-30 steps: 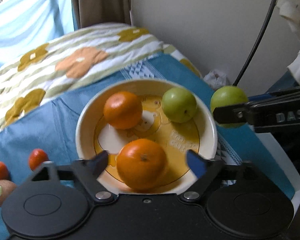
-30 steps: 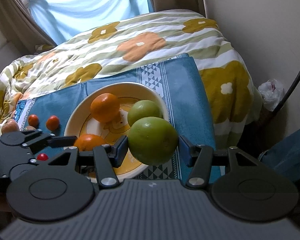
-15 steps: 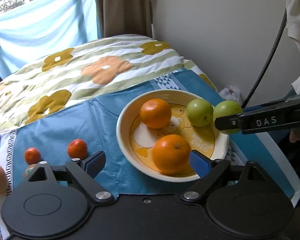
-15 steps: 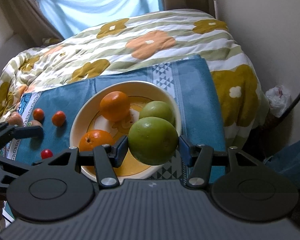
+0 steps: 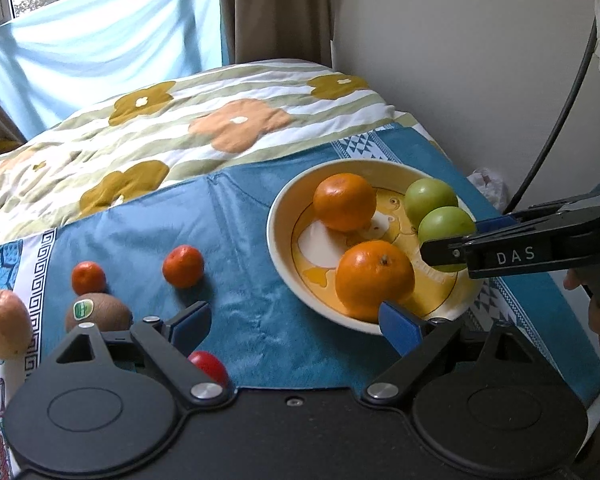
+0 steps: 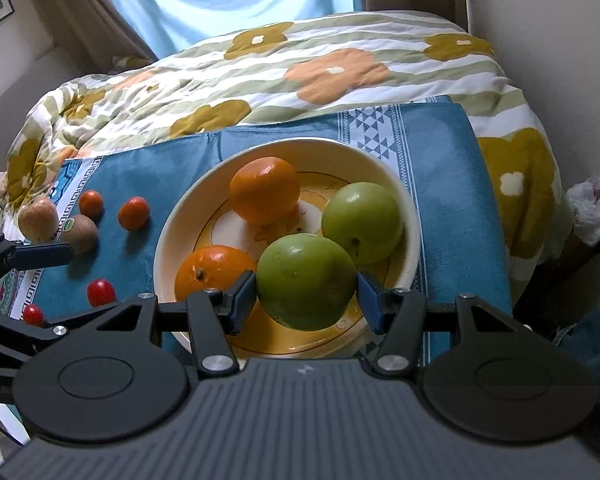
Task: Organize fruits
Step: 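Withdraw both tools from the bowl toward the pear and kiwi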
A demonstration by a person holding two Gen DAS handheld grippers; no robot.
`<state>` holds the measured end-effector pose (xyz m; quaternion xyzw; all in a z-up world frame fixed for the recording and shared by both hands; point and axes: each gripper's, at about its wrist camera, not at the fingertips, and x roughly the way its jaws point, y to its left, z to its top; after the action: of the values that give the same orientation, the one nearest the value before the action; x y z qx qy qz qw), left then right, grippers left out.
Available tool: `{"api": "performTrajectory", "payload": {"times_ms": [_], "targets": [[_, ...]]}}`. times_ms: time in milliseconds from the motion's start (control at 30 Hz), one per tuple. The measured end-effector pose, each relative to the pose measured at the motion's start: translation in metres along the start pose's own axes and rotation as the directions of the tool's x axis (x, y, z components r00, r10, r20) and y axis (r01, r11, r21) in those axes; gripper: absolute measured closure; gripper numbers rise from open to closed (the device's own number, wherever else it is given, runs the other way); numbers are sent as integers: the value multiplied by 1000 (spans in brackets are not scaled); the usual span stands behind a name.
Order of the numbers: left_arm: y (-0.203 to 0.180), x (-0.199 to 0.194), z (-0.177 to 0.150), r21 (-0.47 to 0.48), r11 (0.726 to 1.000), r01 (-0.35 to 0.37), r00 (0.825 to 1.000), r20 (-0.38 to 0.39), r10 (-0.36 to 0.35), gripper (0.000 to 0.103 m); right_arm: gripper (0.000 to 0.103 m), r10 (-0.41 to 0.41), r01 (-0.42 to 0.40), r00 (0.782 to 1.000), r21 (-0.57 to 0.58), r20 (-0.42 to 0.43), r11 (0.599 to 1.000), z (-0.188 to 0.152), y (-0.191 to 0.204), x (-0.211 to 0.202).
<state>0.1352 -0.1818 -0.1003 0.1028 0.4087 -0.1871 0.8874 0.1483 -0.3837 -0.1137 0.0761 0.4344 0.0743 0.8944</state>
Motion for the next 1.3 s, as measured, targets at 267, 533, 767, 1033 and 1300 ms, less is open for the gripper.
{"api": "performTrajectory", "payload": {"times_ms": [267,533,767,1033,1300], "targets": [[0,-3,-4,-10,1000,-19,1000,-10,19,9,6,-22,24,998,-28,58,999,-4,2,-8],[-2,-16,-9,-21,999,-46,999,-2,46,9,2,-25,27,998,-25,63,999,-6,-2,-20],[-4,-40,-11,-66,996,-59,998,27,61,9,2,-5,7,997,-31,72,999,-7,6,-45],[8,-84,-17,-166,981,-101,992,60,113,9,2,4,2,997,-77,73,997,-7,26,-75],[49,-120,-33,-255,947,-195,977,38,211,3,2,62,-52,996,-131,68,990,2,64,-83]]}}
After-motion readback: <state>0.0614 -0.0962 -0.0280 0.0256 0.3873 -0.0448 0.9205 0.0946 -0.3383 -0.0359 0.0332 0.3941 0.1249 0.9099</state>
